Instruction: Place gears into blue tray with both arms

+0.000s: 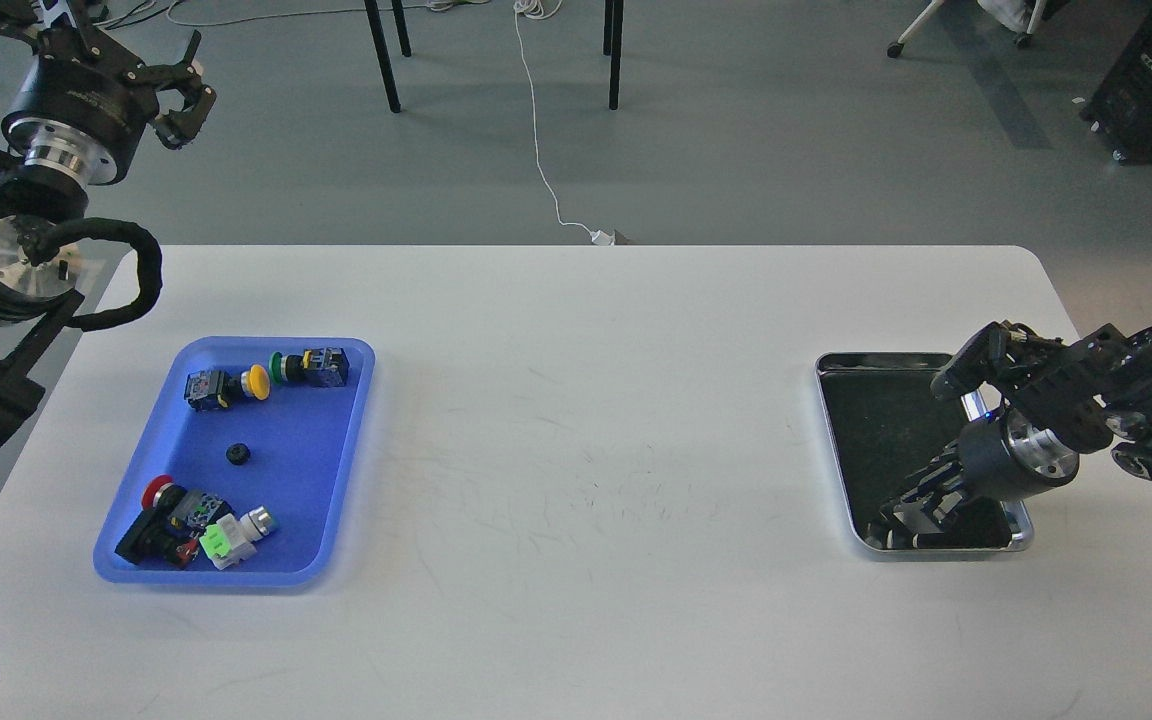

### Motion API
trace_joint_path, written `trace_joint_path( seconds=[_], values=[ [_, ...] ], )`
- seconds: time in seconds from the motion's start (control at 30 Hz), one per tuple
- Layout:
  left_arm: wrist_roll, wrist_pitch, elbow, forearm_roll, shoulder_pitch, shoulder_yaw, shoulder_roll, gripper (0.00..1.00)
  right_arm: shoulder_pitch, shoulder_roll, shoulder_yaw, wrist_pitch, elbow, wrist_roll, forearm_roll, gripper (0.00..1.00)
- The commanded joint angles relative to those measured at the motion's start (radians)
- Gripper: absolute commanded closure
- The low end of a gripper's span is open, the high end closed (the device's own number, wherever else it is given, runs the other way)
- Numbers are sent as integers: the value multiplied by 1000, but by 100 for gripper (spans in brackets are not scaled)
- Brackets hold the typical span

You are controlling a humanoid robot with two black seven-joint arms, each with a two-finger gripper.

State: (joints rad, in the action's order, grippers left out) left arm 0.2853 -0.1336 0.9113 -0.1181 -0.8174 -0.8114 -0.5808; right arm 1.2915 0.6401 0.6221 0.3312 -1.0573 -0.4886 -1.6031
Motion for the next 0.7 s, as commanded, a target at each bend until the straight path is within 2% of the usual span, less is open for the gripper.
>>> trace_joint_path(
  seconds=[0.0,0.23,0.43,0.67],
  values=[
    [0,0,0,0,3,2,-2,2,-9,-10,-1,-1,11,0,3,52],
    [-1,0,0,2,3,2,-10,2,-9,-14,-1,-3,23,0,5,57],
    [-1,0,0,0,3,2,-14,2,-6,-25,-2,-3,22,0,8,77],
    [0,0,0,0,3,0,-30,2,9,-22,-1,-3,11,0,8,86]
  ],
)
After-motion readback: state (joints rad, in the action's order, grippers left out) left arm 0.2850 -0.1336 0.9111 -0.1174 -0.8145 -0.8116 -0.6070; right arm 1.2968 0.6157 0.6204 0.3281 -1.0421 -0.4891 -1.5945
